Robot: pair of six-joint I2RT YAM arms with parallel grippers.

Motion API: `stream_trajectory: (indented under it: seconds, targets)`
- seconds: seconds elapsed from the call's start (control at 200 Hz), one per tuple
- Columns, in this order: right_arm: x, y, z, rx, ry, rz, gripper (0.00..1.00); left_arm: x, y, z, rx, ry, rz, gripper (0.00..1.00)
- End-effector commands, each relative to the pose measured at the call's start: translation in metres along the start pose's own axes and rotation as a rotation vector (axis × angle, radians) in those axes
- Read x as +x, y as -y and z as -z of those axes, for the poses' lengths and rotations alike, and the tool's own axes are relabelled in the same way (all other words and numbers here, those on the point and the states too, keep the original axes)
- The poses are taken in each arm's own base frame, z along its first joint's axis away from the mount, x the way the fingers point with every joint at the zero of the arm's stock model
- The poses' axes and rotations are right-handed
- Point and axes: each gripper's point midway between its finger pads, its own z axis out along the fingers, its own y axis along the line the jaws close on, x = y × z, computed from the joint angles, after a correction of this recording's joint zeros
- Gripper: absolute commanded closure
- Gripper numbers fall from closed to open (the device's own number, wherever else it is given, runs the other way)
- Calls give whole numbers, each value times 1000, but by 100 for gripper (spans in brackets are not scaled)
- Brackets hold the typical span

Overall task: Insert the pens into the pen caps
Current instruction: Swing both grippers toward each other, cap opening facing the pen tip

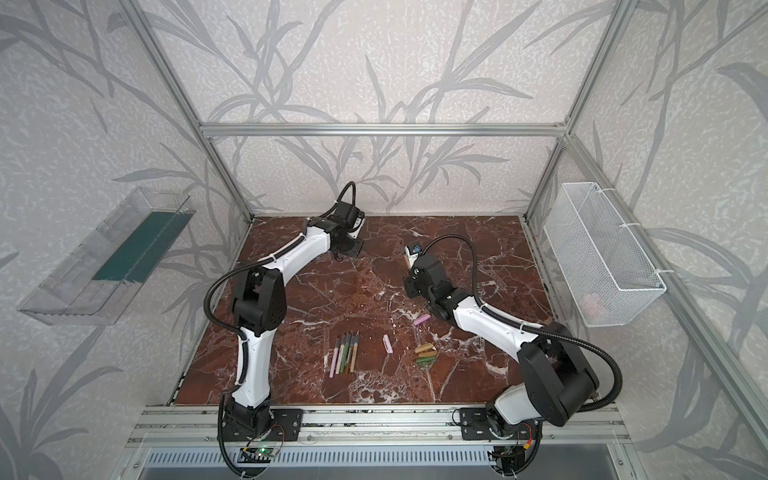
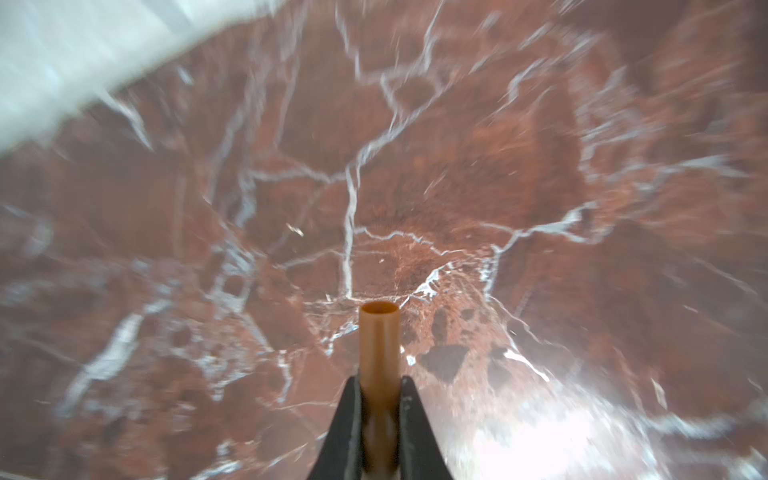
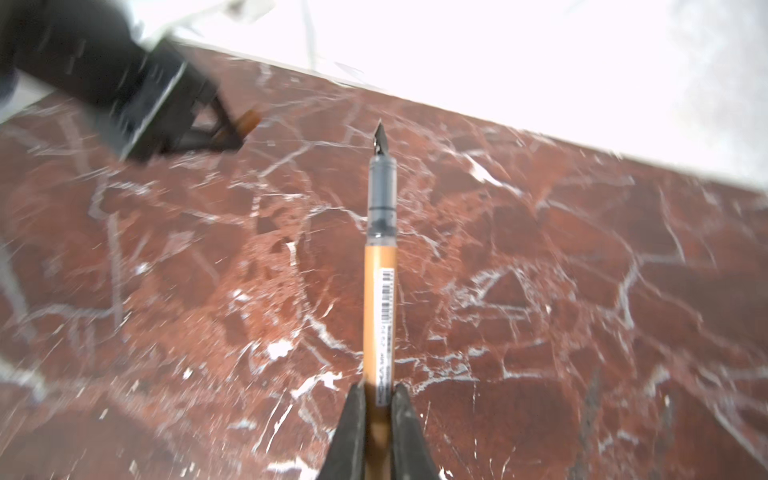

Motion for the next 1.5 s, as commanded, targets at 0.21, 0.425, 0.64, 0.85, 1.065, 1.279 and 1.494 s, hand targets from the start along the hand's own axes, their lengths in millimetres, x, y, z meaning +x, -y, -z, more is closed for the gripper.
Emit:
stream_trajectory:
  seconds: [0.21,0.425,0.64,0.85,1.065,1.279,1.494]
  targets:
    - [-23,-53,81,-329,196,428,100,-10,-1,150,49,409,-920,100]
    - [-17,-97,125,-508,196,503,100,32,26,195,107,577,-1196,100]
    - [3,-128,131,-562,101,612,100,41,39,212,19,600,-1304,100]
    - [5,-113,106,-395,-80,625,100,51,43,226,-30,619,-1377,100]
    - [-8,-97,110,-303,-61,608,100,63,49,211,-26,460,-1479,100]
    - [-22,-99,123,-324,-31,557,100,62,62,216,-56,507,-1552,100]
    - [-31,-99,114,-300,-60,480,100,51,66,214,-219,593,-1650,100]
